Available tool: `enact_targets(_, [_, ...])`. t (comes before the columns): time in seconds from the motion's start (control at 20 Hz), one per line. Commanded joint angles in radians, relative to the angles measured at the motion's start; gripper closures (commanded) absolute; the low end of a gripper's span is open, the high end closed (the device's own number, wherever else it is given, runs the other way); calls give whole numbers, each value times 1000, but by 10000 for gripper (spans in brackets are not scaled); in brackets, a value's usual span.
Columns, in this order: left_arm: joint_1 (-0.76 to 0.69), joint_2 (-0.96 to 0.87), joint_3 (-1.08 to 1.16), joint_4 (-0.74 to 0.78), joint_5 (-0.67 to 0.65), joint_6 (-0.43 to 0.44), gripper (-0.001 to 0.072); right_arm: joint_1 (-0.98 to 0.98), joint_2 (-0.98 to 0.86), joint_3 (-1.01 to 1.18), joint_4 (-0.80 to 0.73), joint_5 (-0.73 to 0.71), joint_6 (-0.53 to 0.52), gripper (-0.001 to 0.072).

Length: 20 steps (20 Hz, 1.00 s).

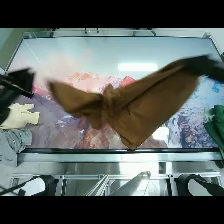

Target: Fold the shirts.

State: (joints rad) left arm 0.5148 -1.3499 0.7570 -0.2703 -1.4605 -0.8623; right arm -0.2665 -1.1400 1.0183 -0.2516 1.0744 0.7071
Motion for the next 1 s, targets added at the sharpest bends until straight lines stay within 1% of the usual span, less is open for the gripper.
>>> enact_targets(0.0, [-68,-235,1,88,43,109,513,136,-299,-8,-60,-6,16,694])
enact_targets(0.05, [-61,-276,2,83,39,130,511,149,-369,-7,-60,-10,21,694])
enact_targets(0.1, [-47,-310,10,76,12,130,508,147,-415,-7,-60,-6,36,691])
enact_targets(0.15, [-25,-333,35,76,-53,138,430,131,-438,-6,-60,5,47,576])
enact_targets(0.2, [-10,-341,60,78,-130,144,415,105,-443,-6,-60,23,60,357])
enact_targets(0.25, [2,-334,85,96,-202,142,415,69,-436,-3,-60,59,76,302])
enact_targets(0.3, [2,-316,108,143,-234,123,414,27,-422,-2,-60,91,90,302])
enact_targets(0.35, [-10,-282,130,233,-235,84,412,-13,-406,-2,-63,108,112,301])
enact_targets(0.4, [-31,-243,145,331,-223,62,371,-56,-386,-2,-63,118,137,289])
enact_targets(0.45, [-66,-198,151,429,-196,19,107,-92,-370,-2,-63,123,164,272])
enact_targets(0.5, [-105,-155,146,505,-150,-31,-13,-120,-359,-2,-63,131,186,251])
enact_targets(0.55, [-151,-113,136,572,-97,-45,-13,-135,-356,-2,-64,135,199,214])
enact_targets(0.6, [-201,-75,121,629,-46,-56,-13,-137,-357,-2,-65,138,199,214])
enact_targets(0.7, [-304,-29,91,716,56,-140,-13,-113,-357,-2,-70,137,199,214])
enact_targets(0.8, [-407,-22,65,785,140,-203,-13,-70,-357,-2,-70,133,198,214])
enact_targets(0.95, [-530,-29,18,846,239,-250,-12,4,-359,-2,-69,130,198,214])
